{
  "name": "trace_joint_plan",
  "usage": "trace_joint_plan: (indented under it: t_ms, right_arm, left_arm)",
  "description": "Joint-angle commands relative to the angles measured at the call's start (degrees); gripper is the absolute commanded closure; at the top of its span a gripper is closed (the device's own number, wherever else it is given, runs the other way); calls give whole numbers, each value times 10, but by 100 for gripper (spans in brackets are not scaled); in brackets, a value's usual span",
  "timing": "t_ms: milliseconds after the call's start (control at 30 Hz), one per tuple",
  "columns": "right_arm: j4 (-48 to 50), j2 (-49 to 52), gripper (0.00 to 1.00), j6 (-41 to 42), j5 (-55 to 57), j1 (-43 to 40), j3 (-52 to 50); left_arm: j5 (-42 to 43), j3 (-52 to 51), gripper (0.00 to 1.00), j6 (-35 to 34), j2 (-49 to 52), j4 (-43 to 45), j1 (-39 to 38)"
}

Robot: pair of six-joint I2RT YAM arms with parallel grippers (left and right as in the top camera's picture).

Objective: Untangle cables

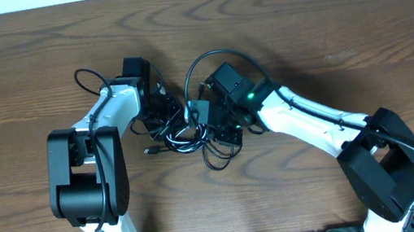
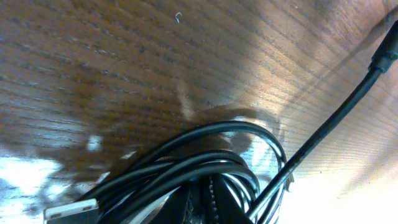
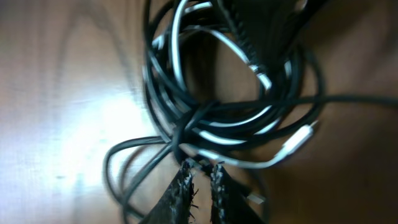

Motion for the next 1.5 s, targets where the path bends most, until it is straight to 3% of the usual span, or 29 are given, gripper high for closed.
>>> trace_joint_plan:
  t_ms: [0, 200, 367, 867, 1467]
  right_arm:
    - [10, -13, 89, -51, 54, 14, 7]
    - [-11, -13, 86, -62, 47, 24, 6]
    - [-48, -13, 76, -77, 47, 33, 6]
    - [-17, -13, 71, -77, 52, 52, 6]
    - [-19, -10, 67, -143, 104, 52, 2]
  left_arm:
    - [-68, -6, 92, 10, 43, 11, -2]
    - [-68, -6, 92, 10, 43, 11, -2]
    - [-68, -6, 92, 10, 43, 11, -2]
    - [-68, -6, 92, 10, 43, 12, -2]
    - [-68, -6, 92, 10, 43, 12, -2]
